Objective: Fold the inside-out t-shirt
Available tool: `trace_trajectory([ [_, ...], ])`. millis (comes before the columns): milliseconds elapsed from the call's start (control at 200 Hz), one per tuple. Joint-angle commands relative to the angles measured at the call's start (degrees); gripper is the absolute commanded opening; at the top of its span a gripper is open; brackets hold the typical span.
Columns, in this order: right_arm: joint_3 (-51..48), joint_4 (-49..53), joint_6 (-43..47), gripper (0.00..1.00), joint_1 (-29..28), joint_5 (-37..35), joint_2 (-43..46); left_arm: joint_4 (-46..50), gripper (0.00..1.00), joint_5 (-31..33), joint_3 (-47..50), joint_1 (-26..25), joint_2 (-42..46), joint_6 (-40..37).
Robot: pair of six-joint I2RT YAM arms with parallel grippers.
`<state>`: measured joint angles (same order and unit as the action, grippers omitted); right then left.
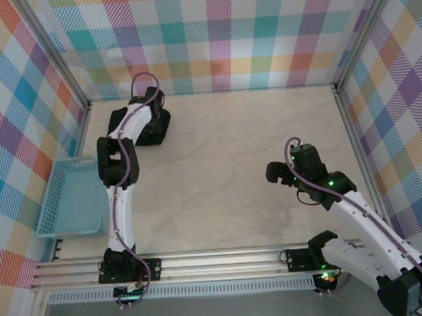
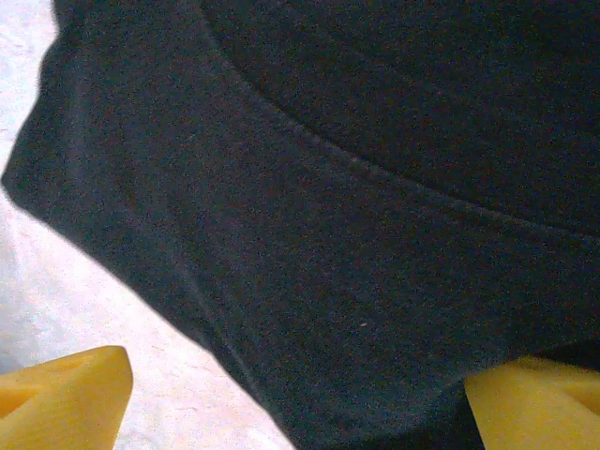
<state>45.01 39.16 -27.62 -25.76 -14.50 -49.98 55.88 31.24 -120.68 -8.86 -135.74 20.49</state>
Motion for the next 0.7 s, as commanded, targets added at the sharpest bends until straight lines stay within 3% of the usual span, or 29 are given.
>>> trace_trajectory([
  [0, 1.16, 1.54, 1.45, 1.0, 0.75, -2.74, 0.5, 2.36, 0.92, 3.5, 1.4, -0.27, 7.17, -0.2],
  [115, 2.56, 0.79, 2.42, 1.0, 2.95, -6.66, -0.3, -7.67, 1.0, 1.22, 16.0, -2.17, 19.29, -1.1],
  [225, 2.19, -4.88, 4.07, 1.0, 5.78, -9.82, -1.77, -17.96, 1.0, 1.68, 31.94, -4.77, 31.11, -2.33],
  [340, -4.24, -21.0, 11.84, 1.0, 7.68, -15.16, -4.49, -29.76, 1.0, 2.05, 48.3, -6.42, 40.9, -4.64],
  [540, -7.92, -39.57, 19.6, 1.0, 11.89, -14.67, -19.48, -53.42, 1.0, 3.41, 73.81, -6.56, 54.86, -9.82],
  [625, -9.73, -48.8, 22.06, 1.0, 13.13, -12.9, -25.6, -71.66, 1.0, 0.37, 85.67, -6.78, 59.39, -15.71],
  [695, -11.59, -56.5, 24.24, 1.0, 13.67, -11.66, -29.7, -77.02, 1.0, -1.14, 89.71, -6.04, 60.01, -17.59],
])
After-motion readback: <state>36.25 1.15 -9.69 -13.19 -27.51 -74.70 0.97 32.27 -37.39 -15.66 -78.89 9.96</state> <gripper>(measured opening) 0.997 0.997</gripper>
